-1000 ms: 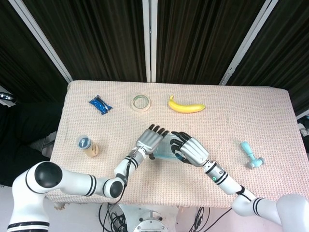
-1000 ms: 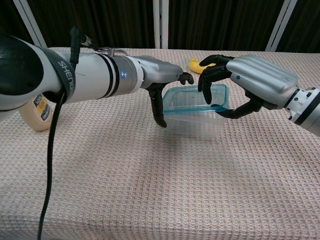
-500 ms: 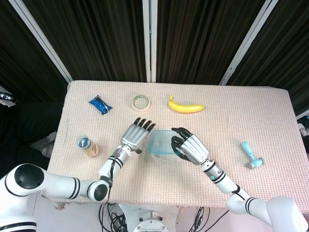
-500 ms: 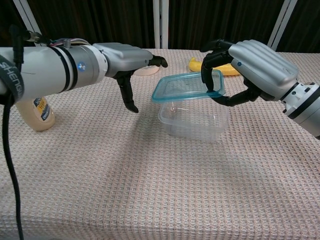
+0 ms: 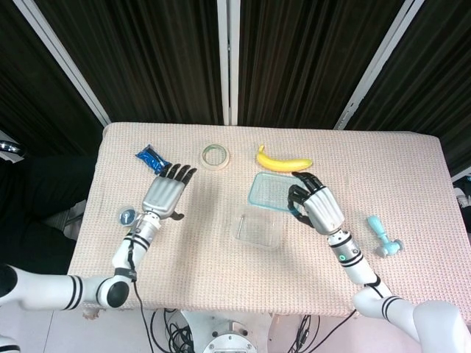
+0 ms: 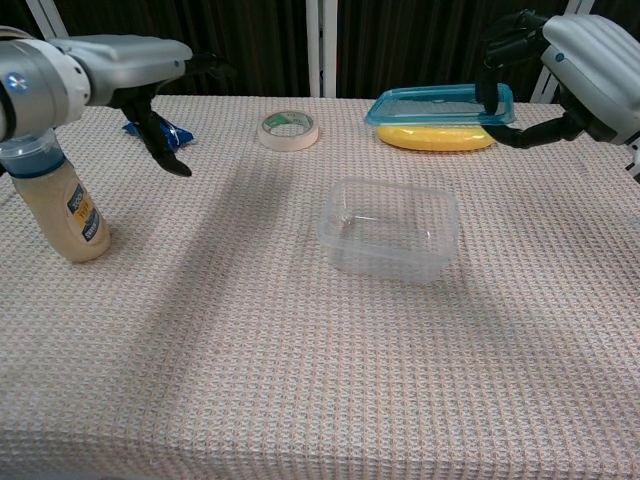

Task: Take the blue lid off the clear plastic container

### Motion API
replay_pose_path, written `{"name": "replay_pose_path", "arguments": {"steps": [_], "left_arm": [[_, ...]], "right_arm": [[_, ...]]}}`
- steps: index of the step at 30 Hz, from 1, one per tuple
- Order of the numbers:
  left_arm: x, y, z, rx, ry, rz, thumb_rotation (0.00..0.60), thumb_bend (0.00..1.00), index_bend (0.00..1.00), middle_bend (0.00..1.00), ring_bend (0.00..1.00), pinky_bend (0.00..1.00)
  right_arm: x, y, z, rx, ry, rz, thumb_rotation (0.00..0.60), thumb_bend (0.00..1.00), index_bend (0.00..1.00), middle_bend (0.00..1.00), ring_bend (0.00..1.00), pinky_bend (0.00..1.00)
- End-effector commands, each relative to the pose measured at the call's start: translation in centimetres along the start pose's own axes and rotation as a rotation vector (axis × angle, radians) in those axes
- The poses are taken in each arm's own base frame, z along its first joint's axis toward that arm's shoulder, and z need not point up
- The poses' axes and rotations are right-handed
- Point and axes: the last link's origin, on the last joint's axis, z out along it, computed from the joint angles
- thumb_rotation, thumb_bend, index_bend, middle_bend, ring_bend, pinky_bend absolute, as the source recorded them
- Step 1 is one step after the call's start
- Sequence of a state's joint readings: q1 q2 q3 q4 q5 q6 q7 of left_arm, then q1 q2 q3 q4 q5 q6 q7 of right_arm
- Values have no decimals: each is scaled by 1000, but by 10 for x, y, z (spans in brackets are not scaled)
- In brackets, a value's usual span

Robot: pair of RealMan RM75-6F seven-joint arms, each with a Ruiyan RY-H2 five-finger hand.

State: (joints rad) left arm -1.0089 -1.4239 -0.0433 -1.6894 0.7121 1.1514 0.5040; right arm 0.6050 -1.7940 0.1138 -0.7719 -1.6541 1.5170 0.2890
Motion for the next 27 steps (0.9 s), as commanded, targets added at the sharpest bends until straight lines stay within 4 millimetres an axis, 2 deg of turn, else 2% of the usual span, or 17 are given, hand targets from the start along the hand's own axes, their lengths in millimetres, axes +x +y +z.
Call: {"name": "replay_pose_path", "arguments": {"steps": [1, 3, 7, 8, 11, 15, 20, 22, 27], "left_arm": [[9, -26, -19, 48, 65, -82, 600, 37, 18, 24, 0, 20], [13, -40, -28, 73, 102, -101, 600, 37, 18, 25, 0, 20], [20, -63, -45, 121, 167, -141, 600, 36, 18, 25, 0, 20], [21, -68, -50, 132, 181, -141, 600, 35, 18, 25, 0, 20], [26, -80, -61, 158, 215, -139, 600, 33, 18, 25, 0, 19], [34, -99, -80, 203, 271, -147, 600, 32, 18, 25, 0, 20], [40, -124, -105, 275, 309, -119, 600, 32, 21, 25, 0, 19], [41, -136, -118, 294, 311, -108, 600, 32, 29, 25, 0, 17], [37, -168, -150, 368, 335, -102, 600, 32, 51, 25, 0, 15]], "right_arm": [[3, 31, -1, -90, -62, -37, 600, 257, 802, 481, 174, 247], [-2, 42, -4, -134, -136, -67, 600, 236, 694, 437, 133, 226], [-6, 51, -17, -176, -275, -123, 600, 145, 305, 261, 14, 102], [-5, 52, -22, -190, -314, -131, 600, 137, 206, 220, 1, 65], [4, 54, -36, -227, -394, -131, 600, 122, 18, 121, 0, 3], [38, 52, -55, -263, -439, -128, 600, 104, 0, 53, 0, 0], [85, 49, -83, -288, -484, -101, 600, 116, 0, 38, 0, 0], [107, 48, -94, -311, -470, -85, 600, 124, 0, 61, 0, 2], [155, 53, -120, -422, -294, -87, 600, 123, 0, 136, 0, 7]]}}
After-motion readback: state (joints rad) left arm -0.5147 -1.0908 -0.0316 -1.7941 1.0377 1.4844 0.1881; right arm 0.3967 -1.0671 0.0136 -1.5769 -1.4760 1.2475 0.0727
